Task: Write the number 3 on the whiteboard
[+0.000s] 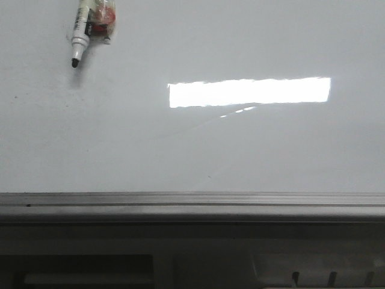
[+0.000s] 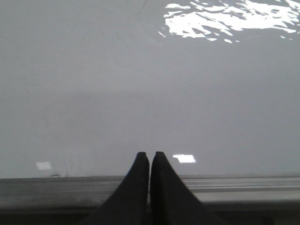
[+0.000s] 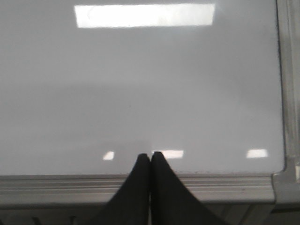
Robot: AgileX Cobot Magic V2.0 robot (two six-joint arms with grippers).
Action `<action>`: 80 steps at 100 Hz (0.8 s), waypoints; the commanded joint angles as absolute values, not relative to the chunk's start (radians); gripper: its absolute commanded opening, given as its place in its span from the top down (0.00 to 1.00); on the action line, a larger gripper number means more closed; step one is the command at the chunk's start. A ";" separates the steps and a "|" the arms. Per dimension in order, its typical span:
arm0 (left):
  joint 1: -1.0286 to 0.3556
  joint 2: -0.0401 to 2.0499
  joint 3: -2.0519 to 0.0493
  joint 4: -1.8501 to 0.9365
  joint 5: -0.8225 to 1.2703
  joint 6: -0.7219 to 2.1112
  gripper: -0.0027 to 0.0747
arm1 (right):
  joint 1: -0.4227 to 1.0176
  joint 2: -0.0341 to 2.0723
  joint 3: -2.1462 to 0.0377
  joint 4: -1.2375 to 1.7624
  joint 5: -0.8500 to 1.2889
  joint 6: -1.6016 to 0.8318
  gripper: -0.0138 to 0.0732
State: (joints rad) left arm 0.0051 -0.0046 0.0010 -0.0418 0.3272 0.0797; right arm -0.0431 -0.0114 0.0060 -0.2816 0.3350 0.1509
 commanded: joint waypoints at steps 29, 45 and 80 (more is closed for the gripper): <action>0.006 -0.026 0.012 -0.047 0.258 0.068 0.99 | -0.042 -0.026 0.038 -0.592 0.306 0.152 0.92; 0.006 -0.026 0.012 -0.047 0.254 0.068 0.99 | -0.042 -0.026 0.038 -0.615 0.218 0.152 0.92; 0.006 -0.026 0.012 -0.419 0.101 0.068 0.99 | -0.042 -0.026 0.038 -0.273 -0.038 0.152 0.92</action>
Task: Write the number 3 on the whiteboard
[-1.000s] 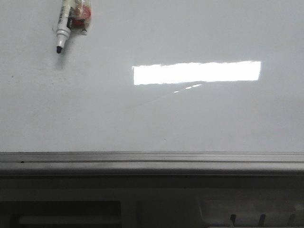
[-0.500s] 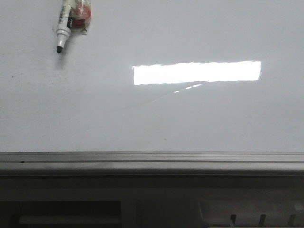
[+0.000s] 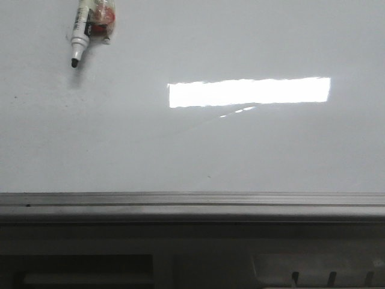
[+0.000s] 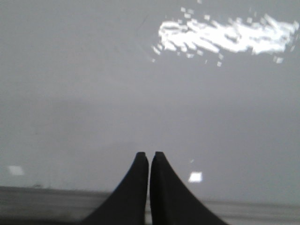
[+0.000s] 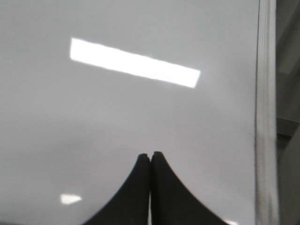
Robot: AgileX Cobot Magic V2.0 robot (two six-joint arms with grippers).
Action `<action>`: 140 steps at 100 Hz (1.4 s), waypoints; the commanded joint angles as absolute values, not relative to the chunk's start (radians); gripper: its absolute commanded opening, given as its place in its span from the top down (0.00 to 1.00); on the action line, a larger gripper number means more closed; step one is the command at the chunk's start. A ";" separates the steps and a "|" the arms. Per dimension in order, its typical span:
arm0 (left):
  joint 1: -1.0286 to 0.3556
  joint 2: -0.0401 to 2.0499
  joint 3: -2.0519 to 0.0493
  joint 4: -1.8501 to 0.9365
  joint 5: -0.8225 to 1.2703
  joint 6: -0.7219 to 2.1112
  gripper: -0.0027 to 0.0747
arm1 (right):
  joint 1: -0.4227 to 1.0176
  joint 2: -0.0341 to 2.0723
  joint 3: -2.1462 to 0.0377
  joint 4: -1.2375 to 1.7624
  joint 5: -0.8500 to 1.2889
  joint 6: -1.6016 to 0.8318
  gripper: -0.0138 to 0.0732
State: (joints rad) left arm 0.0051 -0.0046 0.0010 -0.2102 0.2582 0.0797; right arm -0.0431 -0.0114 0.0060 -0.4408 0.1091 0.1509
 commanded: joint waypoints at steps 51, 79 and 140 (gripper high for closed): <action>0.006 -0.026 -0.030 -0.924 0.066 0.124 0.99 | -0.042 -0.026 -0.001 0.442 -0.098 0.152 0.92; 0.006 0.176 -0.315 -0.508 0.377 0.189 0.88 | -0.042 -0.022 -0.211 0.282 0.148 0.132 0.91; -0.250 0.796 -0.766 -0.653 0.650 0.495 0.43 | 0.005 0.323 -0.599 0.316 0.566 -0.144 0.44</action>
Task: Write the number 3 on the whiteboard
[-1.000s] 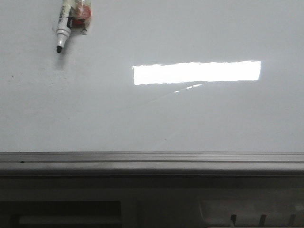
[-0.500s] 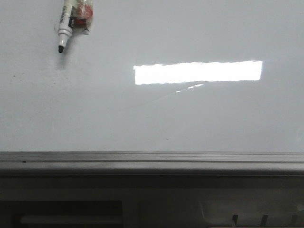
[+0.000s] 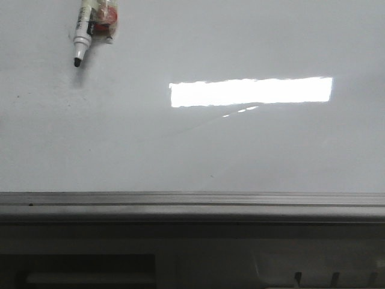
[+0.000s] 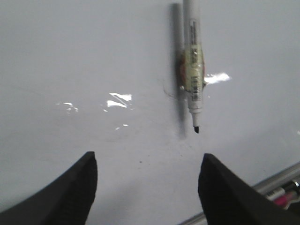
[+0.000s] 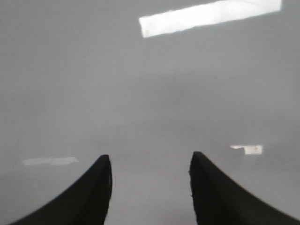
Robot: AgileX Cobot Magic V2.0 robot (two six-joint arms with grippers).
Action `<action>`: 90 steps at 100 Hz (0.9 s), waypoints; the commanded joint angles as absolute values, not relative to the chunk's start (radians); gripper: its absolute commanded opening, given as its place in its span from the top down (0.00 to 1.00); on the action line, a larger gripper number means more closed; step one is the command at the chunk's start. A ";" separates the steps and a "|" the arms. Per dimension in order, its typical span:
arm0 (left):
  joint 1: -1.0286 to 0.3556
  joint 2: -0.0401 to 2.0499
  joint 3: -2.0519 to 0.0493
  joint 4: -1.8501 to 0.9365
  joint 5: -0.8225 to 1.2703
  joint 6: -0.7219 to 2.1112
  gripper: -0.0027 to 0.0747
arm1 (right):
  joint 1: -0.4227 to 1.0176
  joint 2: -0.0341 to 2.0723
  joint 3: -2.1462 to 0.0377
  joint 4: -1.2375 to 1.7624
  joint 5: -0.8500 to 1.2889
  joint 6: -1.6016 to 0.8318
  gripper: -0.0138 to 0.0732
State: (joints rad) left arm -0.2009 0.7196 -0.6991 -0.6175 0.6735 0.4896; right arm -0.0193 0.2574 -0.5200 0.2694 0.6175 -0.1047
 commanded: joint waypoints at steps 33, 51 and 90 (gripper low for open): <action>-0.422 1.053 -0.903 -0.653 0.567 0.491 0.43 | 0.084 0.523 -0.724 0.402 0.608 -0.144 0.44; -0.432 1.124 -0.940 -0.626 0.505 0.490 0.43 | 0.084 0.529 -0.726 0.402 0.621 -0.144 0.44; -0.432 1.242 -0.940 -0.603 0.469 0.489 0.59 | 0.084 0.529 -0.726 0.402 0.614 -0.144 0.44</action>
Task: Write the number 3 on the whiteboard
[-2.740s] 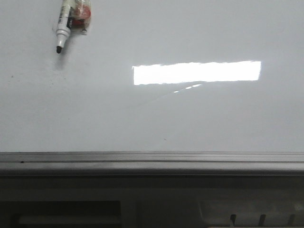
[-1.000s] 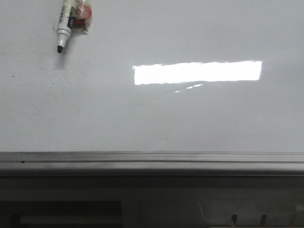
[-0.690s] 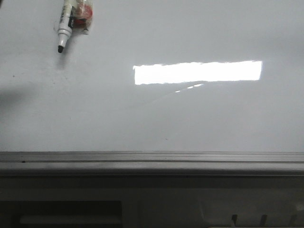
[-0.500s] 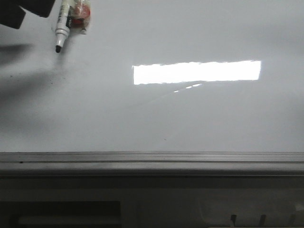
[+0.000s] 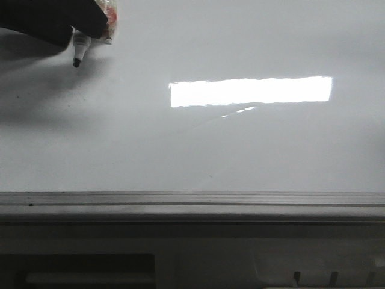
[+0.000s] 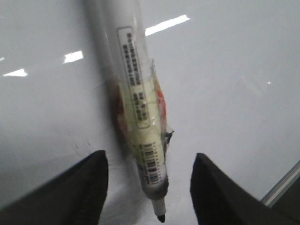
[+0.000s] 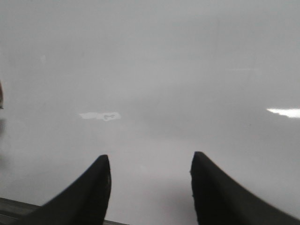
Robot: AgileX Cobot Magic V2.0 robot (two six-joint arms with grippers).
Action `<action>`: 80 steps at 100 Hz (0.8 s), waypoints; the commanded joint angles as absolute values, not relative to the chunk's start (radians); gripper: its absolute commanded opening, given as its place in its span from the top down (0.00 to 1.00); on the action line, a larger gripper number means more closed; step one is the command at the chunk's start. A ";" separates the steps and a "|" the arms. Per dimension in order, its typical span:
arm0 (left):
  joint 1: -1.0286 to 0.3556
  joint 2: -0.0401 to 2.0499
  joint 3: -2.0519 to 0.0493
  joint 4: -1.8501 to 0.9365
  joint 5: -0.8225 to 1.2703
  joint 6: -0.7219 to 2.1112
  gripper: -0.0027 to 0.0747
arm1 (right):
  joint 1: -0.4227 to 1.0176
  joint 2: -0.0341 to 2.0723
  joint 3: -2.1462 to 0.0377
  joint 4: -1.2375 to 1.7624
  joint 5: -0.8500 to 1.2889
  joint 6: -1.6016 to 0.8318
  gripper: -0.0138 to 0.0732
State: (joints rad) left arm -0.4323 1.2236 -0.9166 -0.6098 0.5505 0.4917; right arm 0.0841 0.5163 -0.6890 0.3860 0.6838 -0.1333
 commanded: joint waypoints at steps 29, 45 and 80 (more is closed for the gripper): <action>-0.433 1.230 -0.940 -0.587 0.469 0.490 0.99 | 0.103 0.529 -0.726 0.430 0.617 -0.155 0.44; -0.471 1.134 -0.940 -0.587 0.509 0.622 0.99 | 0.149 0.529 -0.755 0.654 0.664 -0.474 0.44; -0.717 0.873 -0.936 -0.586 0.824 1.169 0.99 | 0.442 0.653 -0.936 0.915 0.808 -1.013 0.44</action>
